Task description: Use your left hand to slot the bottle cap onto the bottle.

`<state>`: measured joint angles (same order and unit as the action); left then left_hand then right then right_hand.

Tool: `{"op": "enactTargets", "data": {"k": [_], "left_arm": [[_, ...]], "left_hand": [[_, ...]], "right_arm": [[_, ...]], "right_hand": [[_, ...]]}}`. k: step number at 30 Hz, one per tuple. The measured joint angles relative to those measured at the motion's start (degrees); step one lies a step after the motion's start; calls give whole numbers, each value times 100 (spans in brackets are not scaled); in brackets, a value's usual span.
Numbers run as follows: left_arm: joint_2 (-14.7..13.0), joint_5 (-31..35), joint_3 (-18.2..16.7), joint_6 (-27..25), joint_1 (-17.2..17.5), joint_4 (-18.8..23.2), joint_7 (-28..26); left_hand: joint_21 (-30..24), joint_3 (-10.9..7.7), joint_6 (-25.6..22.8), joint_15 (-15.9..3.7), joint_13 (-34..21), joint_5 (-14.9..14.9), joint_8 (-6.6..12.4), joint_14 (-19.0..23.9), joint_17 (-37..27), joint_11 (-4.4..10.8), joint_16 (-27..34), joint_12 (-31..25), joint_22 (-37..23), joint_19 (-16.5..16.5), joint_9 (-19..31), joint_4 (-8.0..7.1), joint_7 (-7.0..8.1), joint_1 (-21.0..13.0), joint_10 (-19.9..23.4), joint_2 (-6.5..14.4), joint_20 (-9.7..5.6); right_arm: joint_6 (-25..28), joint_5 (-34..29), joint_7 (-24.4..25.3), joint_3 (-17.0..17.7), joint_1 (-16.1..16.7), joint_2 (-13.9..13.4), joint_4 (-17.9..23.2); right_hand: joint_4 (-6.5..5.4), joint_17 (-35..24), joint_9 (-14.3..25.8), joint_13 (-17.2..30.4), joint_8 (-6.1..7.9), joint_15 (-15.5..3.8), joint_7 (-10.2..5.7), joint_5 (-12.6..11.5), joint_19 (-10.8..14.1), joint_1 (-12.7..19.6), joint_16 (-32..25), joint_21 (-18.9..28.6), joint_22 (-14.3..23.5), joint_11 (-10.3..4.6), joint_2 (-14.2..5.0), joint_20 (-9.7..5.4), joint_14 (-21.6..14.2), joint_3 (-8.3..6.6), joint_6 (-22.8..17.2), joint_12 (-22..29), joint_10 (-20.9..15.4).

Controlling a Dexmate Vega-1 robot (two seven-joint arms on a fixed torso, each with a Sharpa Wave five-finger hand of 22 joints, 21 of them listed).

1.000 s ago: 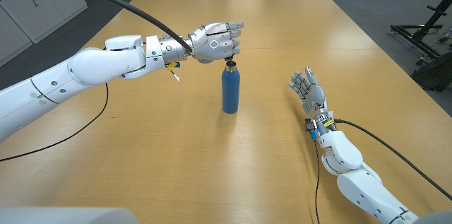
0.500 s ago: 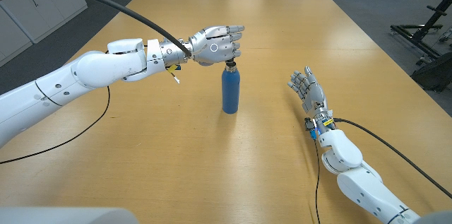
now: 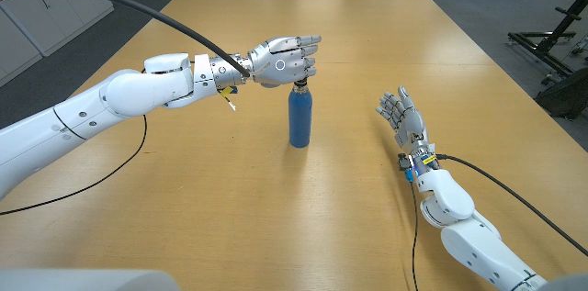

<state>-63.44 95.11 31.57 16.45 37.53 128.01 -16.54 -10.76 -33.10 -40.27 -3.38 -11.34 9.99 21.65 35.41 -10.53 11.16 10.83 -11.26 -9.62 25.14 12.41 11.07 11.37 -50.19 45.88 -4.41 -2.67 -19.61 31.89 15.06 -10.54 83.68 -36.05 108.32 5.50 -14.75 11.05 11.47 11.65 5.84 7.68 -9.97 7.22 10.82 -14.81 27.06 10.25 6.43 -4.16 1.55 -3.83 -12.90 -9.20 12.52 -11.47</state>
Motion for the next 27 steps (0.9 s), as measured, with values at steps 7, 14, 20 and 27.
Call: {"op": "enactTargets", "data": {"k": [7, 14, 20, 27], "left_arm": [[13, 28, 41, -22, -29, -33, -41], [38, 56, 102, -39, -52, -86, -88], [60, 79, 148, -45, -79, -134, -108], [92, 85, 202, -56, -113, -203, -133]], "left_hand": [[0, 0, 0, 0, 1, 0, 2, 0, 0, 1, 0, 13, 0, 0, 0, 0, 0, 0, 0, 0, 0], [0, 0, 0, 0, 3, -1, 12, 0, 0, 1, 0, 17, 0, 0, -1, 0, 0, 0, 0, 0, 0], [0, 0, 0, 0, 4, -2, 12, 0, 0, 1, 0, 21, 0, 0, -3, 0, 0, 0, 0, 0, 0], [0, 0, 0, 0, 1, -6, 12, 0, 0, 1, 0, -5, 0, 0, -6, 0, 0, 0, 0, 0, 0]], "right_arm": [[0, -11, 15, 7, 56, -1, 36], [0, -16, 26, 10, 84, 4, 47], [0, -15, 26, 13, 84, 12, 47], [4, 4, 20, 17, 58, 22, 14]], "right_hand": [[0, 0, 0, 0, 0, 0, 0, 0, 0, 0, 0, 0, 0, 0, 0, 0, 0, 0, 0, 0, 0], [0, 0, 0, 0, 0, 0, 0, 0, 0, 0, 0, 0, 30, 0, 0, 0, 0, 0, 0, 0, 0], [0, 0, 0, 0, 0, 0, 0, 0, -1, -2, 0, 0, 30, 0, -2, 0, 0, 0, 0, 0, 0], [0, 0, 0, 0, 0, 0, 1, 0, -1, -24, 0, 0, 30, 0, -24, 0, 0, 0, -1, 0, 0]]}}
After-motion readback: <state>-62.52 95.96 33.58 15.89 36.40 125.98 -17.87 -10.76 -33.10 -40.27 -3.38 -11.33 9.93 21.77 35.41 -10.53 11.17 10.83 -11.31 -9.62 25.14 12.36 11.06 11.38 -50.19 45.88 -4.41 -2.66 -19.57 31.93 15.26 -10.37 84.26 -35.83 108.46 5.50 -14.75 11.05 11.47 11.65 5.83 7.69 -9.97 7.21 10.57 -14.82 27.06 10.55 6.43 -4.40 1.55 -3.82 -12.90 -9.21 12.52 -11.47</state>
